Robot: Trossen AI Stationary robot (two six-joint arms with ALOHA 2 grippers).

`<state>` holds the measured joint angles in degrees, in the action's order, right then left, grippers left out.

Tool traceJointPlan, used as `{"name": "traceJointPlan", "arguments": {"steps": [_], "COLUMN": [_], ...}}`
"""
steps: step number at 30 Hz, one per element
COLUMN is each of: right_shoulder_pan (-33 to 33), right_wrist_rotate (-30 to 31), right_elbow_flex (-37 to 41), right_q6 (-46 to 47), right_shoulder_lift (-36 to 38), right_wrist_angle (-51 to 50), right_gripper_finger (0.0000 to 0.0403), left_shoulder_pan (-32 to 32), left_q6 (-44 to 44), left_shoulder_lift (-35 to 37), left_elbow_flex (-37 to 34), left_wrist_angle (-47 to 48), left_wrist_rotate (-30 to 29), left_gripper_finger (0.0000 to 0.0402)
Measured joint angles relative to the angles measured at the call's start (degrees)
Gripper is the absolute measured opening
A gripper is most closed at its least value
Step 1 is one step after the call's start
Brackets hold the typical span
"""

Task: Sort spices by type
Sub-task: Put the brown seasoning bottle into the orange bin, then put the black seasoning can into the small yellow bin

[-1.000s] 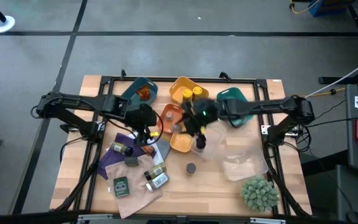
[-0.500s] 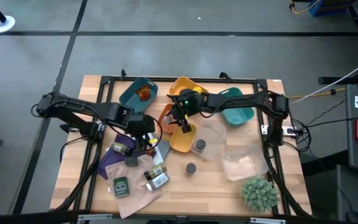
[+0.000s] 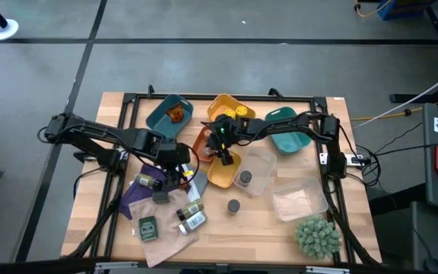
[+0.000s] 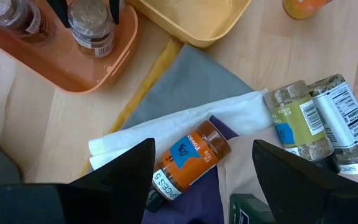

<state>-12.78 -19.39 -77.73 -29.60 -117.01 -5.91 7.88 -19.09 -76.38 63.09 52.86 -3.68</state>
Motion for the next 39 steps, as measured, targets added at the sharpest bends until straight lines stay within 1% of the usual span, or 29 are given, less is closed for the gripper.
{"name": "traceJointPlan", "arguments": {"steps": [7,11,18,22,25,27,29,33,36,39], "right_shoulder_pan": [0.0,0.1,0.1,0.1,0.1,0.1,0.1,0.1,0.5,1.0], "right_wrist_rotate": [1.5,3.3,3.3,3.7,4.5,5.4,6.3,6.4,6.4,5.6], "right_elbow_flex": [0.0,0.0,0.0,0.0,-0.7,-1.9,-3.9,-8.6,-11.8,-15.1], "right_q6": [-0.2,-0.2,-0.2,-0.2,-0.2,0.8,1.9,2.3,2.2,1.4], "right_shoulder_lift": [0.0,0.0,0.0,0.0,0.1,0.3,0.4,0.4,0.4,0.4], "right_wrist_angle": [0.1,0.1,0.1,0.1,-0.8,-2.6,-5.1,-13.4,-18.2,-23.3], "right_gripper_finger": [0.0185,0.0207,0.0248,0.0261,0.0263,0.0263,0.0264,0.0264,0.0264,0.0264], "left_shoulder_pan": [0.0,0.0,0.0,0.0,0.0,-0.1,-0.5,-2.3,-3.5,-4.2], "left_q6": [0.0,-0.1,0.0,0.0,0.0,-1.5,-5.1,-11.9,-12.1,-8.8], "left_shoulder_lift": [0.0,0.0,0.0,0.0,0.0,0.0,0.0,0.0,0.0,0.0], "left_elbow_flex": [0.0,0.0,0.0,0.0,0.0,0.0,0.0,0.0,0.0,0.0], "left_wrist_angle": [0.0,0.0,0.1,1.0,2.4,4.4,6.4,10.5,11.8,11.6], "left_wrist_rotate": [0.0,0.0,0.0,0.0,-0.1,-0.1,-0.1,-0.2,-0.2,-0.2], "left_gripper_finger": [0.0253,0.0253,0.0253,0.0253,0.0253,0.0253,0.0253,0.0253,0.0253,0.0253]}}
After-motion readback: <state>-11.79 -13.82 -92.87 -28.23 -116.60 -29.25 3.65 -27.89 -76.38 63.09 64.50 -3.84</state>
